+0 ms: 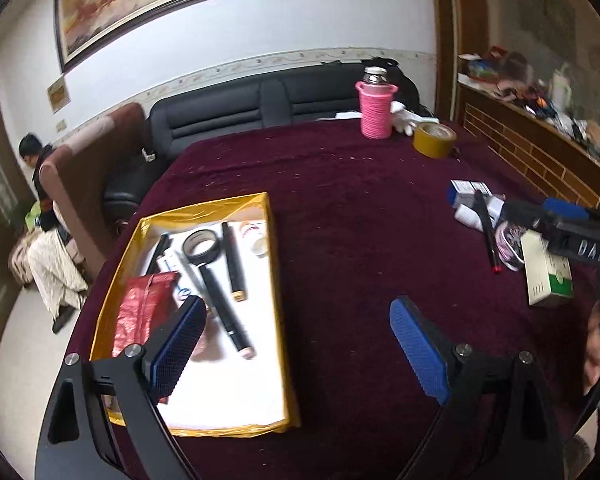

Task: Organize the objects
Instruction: 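Move both grippers back toward the remaining objects on the table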

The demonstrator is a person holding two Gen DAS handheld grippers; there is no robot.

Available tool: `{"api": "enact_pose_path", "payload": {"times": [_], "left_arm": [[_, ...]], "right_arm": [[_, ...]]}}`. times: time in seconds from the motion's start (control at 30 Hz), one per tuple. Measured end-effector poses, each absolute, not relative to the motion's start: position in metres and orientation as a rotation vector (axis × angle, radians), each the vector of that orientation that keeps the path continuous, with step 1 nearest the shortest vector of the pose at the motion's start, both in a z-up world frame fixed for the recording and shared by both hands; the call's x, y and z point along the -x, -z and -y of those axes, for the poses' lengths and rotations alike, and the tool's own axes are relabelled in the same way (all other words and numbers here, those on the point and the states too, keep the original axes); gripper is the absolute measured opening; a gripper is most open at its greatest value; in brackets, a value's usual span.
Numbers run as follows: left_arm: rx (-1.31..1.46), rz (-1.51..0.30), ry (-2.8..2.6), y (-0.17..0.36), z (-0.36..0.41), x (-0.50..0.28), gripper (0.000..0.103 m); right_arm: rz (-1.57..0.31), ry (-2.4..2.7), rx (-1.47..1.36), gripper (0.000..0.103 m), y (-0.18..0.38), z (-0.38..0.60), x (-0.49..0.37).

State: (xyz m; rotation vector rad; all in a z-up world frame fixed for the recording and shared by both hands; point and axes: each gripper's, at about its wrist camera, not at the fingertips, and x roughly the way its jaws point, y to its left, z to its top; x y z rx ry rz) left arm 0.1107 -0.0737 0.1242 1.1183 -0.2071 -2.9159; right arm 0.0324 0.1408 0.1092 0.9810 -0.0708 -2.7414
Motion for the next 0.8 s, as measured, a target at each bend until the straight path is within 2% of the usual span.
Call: {"api": "enact_pose_path", "payload": {"times": [0.27, 0.4, 0.53, 0.8], "left_arm": [[-1.229, 0.306, 2.924, -0.108, 0.035, -0.093, 0.093], [-1.277, 0.308, 2.934, -0.101, 0.027, -0.089, 0.093], [-1.319, 0.308, 2.93, -0.093, 0.023, -0.085, 0.093], [-1.346, 0.257, 2.927, -0.088, 0.031, -0.084, 0.093]], "right_arm": [[0.24, 2.82, -1.013, 0.097, -0.099, -0.219, -0.03], [0.32, 2.848, -1.036, 0.097, -0.095, -0.253, -0.024], [0.48, 2.845, -1.086, 0.097, -0.091, -0.294, -0.007], [0.682, 2.739, -1.293, 0.097, -0.067, -0.327, 0.024]]}}
